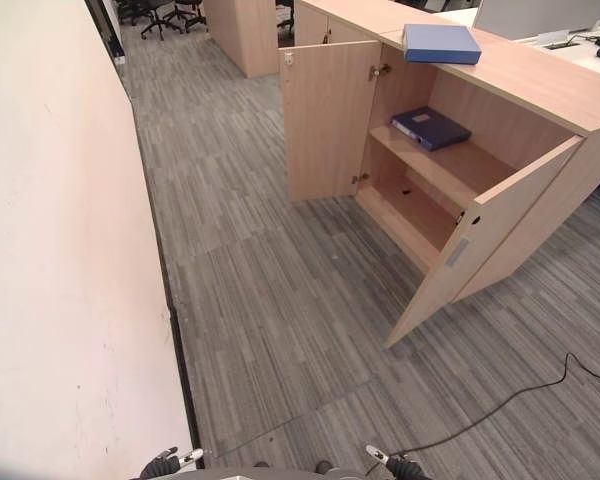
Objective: Put the empty folder in the office cabinet
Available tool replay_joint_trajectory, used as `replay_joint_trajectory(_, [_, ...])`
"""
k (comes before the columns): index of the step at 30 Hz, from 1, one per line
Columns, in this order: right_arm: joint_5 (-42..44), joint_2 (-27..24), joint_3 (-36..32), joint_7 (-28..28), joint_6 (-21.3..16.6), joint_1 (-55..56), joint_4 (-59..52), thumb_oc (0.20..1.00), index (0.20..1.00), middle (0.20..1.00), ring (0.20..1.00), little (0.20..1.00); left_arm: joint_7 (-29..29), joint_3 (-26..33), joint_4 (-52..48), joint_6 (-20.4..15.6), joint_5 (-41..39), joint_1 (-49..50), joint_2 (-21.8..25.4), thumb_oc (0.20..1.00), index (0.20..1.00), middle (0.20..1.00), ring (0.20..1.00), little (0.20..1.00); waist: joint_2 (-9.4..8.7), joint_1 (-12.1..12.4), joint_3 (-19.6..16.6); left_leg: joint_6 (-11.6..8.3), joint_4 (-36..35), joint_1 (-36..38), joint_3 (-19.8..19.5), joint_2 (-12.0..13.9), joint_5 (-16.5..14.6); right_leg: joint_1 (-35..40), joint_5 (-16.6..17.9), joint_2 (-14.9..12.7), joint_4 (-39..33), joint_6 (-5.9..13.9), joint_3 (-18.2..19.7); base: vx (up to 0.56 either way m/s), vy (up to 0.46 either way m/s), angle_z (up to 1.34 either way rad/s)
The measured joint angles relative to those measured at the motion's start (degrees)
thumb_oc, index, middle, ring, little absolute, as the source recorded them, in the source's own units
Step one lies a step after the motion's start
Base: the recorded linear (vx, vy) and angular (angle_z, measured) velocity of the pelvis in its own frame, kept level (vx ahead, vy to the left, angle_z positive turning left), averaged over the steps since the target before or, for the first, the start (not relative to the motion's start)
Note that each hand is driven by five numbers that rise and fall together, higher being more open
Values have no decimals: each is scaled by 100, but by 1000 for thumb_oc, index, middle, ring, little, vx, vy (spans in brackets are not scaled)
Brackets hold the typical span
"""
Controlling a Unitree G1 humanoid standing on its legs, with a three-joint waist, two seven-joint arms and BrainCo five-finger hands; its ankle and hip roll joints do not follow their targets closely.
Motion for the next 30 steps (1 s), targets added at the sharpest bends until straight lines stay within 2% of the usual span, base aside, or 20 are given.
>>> replay_joint_trajectory(9, [-2,0,0,-1,0,-2,-3,1000,1000,1000,1000,1000,2,8,-27,-3,-59,14,0,1000,1000,1000,1000,1000,2,-2,-2,0,-2,17,-1,-5,0,131,125,4,-235,13,0,0,0,0])
replay_joint_trajectory(17, [-1,7,1,-1,-1,18,-66,1000,1000,1000,1000,1000,-105,31,-452,-27,-688,66,-49,1000,1000,1000,1000,1000,-48,6,29,0,-1,28,-2,-6,1,172,162,9,-296,11,-3,0,0,0])
replay_joint_trajectory(21, [-2,16,4,0,-2,28,-70,1000,1000,1000,1000,1000,-130,231,-453,-27,-868,29,-80,1000,1000,1000,1000,1000,-111,4,64,-1,-4,77,-2,-6,-1,234,167,9,-334,13,-3,0,0,0])
replay_joint_trajectory(30, [-12,12,16,0,0,26,-35,1000,1000,1000,1000,1000,-93,212,-177,-27,-656,1,-69,1000,1000,1000,1000,1000,-104,1,58,-4,-5,85,0,-8,-2,265,197,9,-383,20,-1,0,0,0])
